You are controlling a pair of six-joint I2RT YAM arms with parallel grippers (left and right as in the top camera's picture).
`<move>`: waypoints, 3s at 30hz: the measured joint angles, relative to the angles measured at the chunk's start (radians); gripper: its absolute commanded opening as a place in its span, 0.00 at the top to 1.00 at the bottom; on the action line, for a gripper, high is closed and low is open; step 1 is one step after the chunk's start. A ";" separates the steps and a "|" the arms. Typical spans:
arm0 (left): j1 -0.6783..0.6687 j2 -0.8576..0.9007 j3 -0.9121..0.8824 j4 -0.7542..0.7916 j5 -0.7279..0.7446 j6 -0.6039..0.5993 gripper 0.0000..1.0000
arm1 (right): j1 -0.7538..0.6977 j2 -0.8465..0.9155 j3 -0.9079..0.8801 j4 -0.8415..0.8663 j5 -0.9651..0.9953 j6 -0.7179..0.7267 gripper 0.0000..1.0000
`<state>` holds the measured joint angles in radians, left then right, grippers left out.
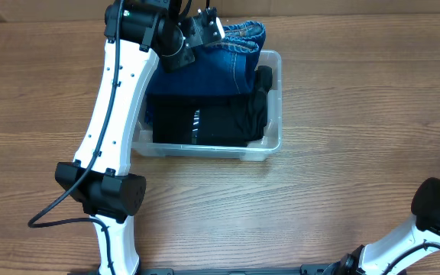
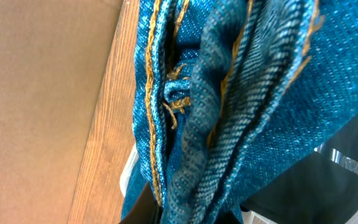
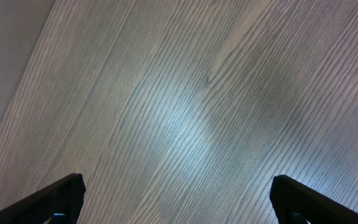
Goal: Pack container
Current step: 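Lower the jeans onto the black garments in the container, then press and spread the jeans flat inside the container with the left gripper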
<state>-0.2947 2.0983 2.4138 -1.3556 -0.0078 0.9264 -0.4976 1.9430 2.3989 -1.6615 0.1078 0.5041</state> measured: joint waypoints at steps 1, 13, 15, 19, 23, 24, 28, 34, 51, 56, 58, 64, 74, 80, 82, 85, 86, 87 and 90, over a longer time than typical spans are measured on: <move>-0.003 0.000 0.000 0.000 0.000 -0.003 0.90 | 0.000 0.000 0.000 0.000 0.000 0.000 0.00; -0.061 0.000 0.000 -0.106 -0.012 -0.011 0.89 | 0.000 0.000 0.000 0.000 0.000 0.000 0.00; -0.075 0.000 0.000 -0.150 -0.012 -0.019 0.86 | 0.000 0.000 0.000 0.000 0.000 0.000 0.00; -0.100 0.000 0.000 -0.209 -0.012 -0.068 0.87 | 0.000 0.000 0.000 0.000 0.000 0.000 0.00; -0.123 0.000 -0.001 -0.280 -0.002 -0.125 0.89 | 0.000 0.000 0.000 0.000 0.000 0.000 0.00; -0.125 0.000 -0.001 -0.301 0.013 -0.134 0.89 | 0.000 0.000 0.000 0.000 0.000 0.000 0.00; -0.129 0.000 -0.001 -0.325 0.058 -0.219 0.89 | 0.000 0.000 0.000 0.000 0.000 0.000 0.00; -0.129 -0.001 -0.019 -0.323 0.113 -0.335 0.88 | 0.000 0.000 0.000 0.000 0.000 0.000 0.00; -0.136 -0.017 -0.291 -0.309 0.195 -0.375 0.46 | 0.000 0.000 0.000 0.000 0.000 0.000 0.00; -0.136 -0.017 -0.174 -0.307 0.196 -0.397 0.50 | 0.000 0.000 0.000 0.000 0.000 0.000 0.00; -0.136 -0.022 -0.082 -0.331 0.200 -0.435 0.50 | 0.000 0.000 0.000 0.000 0.000 0.000 0.00; -0.136 -0.074 -0.021 -0.332 0.222 -0.626 0.94 | 0.000 0.000 0.000 0.000 0.000 0.000 0.00; -0.154 -0.080 -0.285 -0.332 0.149 -0.990 0.96 | 0.000 0.000 0.000 0.000 0.001 0.000 0.00; -0.228 -0.115 -0.317 -0.332 0.031 -1.139 0.96 | 0.000 0.000 0.000 0.000 0.000 0.000 0.00; -0.243 -0.152 -0.318 -0.332 0.005 -1.169 0.96 | 0.000 0.000 0.000 0.000 0.000 0.000 0.00; -0.249 -0.208 -0.319 -0.332 -0.042 -1.220 0.96 | 0.000 0.000 0.000 0.000 0.000 0.000 0.00; -0.249 -0.227 -0.327 -0.332 -0.075 -1.251 0.96 | 0.000 0.000 0.000 0.000 0.000 0.000 0.00; -0.248 -0.232 -0.335 -0.333 -0.095 -1.273 0.96 | 0.000 0.000 0.000 0.000 0.000 0.000 0.00; -0.248 -0.235 -0.425 -0.319 -0.161 -1.347 0.96 | 0.000 0.000 0.000 0.000 0.000 0.000 0.00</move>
<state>-0.5430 1.8629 1.9884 -1.6741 -0.1688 -0.4206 -0.4976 1.9430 2.3989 -1.6619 0.1078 0.5041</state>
